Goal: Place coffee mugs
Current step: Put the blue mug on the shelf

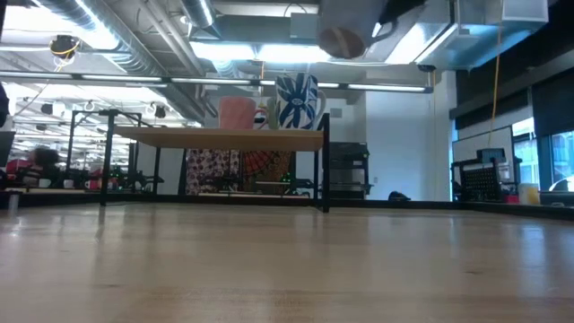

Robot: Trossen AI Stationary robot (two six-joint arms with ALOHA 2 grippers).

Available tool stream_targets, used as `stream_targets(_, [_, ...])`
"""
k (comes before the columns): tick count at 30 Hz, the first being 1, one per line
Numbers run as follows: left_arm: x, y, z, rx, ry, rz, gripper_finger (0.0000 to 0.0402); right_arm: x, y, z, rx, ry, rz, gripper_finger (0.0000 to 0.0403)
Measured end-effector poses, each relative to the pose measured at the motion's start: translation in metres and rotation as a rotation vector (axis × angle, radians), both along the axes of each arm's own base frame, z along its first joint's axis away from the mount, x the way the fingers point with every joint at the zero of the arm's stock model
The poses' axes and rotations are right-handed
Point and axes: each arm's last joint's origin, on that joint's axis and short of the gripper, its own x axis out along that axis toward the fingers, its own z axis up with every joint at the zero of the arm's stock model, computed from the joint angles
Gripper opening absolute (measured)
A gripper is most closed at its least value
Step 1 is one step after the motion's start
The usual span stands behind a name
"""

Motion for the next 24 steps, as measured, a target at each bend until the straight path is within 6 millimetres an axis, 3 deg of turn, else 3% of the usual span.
stream_targets(9, [0.017, -0.016, -0.02, 0.005, 0.109, -0.056, 0.0104, 0.041, 0.031, -0.013, -0.017, 0.078, 0.125, 0.0018])
stream_targets(13, [0.019, -0.021, -0.023, 0.012, 0.131, -0.067, 0.0105, 0.044, 0.039, -0.011, -0.019, 0.069, 0.147, 0.0018])
stream_targets(19, [0.029, -0.021, -0.015, 0.262, -0.014, 0.223, 0.011, 0.04, 0.049, -0.01, -0.025, 0.058, 0.165, 0.0018])
stream_targets(24, [0.03, -0.027, -0.014, 0.212, -0.028, 0.204, 0.011, 0.039, 0.054, -0.01, -0.025, 0.062, 0.182, 0.0018])
